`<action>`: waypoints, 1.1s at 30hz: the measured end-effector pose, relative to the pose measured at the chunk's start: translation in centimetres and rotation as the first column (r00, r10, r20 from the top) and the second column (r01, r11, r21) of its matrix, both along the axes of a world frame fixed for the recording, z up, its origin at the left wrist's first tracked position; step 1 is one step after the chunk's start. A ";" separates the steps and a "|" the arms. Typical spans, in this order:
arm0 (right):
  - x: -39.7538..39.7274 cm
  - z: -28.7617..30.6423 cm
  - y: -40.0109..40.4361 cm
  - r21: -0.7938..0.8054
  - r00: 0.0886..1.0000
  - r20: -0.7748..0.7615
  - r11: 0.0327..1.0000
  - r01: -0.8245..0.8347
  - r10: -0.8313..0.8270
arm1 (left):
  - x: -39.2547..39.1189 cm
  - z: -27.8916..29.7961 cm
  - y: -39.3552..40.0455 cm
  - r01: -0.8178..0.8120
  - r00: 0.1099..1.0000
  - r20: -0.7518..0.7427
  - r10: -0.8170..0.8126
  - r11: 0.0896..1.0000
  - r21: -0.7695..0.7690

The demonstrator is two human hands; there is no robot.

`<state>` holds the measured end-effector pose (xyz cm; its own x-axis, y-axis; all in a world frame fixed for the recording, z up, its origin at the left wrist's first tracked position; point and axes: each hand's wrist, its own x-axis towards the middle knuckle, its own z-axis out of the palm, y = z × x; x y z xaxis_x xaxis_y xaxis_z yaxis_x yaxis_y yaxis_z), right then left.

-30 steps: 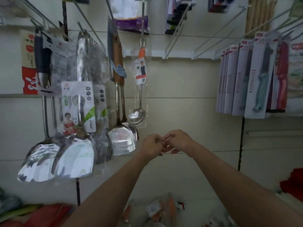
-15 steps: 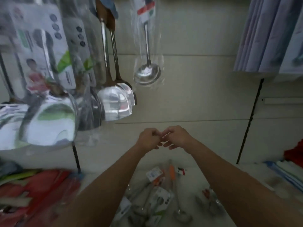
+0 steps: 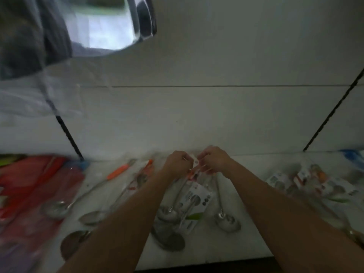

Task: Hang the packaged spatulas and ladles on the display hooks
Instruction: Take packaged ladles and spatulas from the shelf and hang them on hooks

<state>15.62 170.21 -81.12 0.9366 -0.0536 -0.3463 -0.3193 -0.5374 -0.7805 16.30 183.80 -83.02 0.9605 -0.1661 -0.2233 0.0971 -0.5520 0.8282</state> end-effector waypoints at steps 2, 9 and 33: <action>0.5 -1.7 -0.1 0.013 0.999 -0.023 1.000 0.024 -0.023 | 0.0 -1.2 -0.2 0.042 0.999 -0.016 -0.041 0.998 0.054; 1.9 -6.2 -1.5 0.020 0.955 0.098 0.960 0.281 -0.281 | 0.3 -4.5 -1.6 0.087 0.992 -0.100 -0.080 0.994 0.064; -0.3 -4.8 -5.0 -0.068 0.987 0.048 0.986 0.153 -0.150 | 0.8 -3.0 -5.7 -0.113 0.978 -0.206 0.026 0.901 -0.419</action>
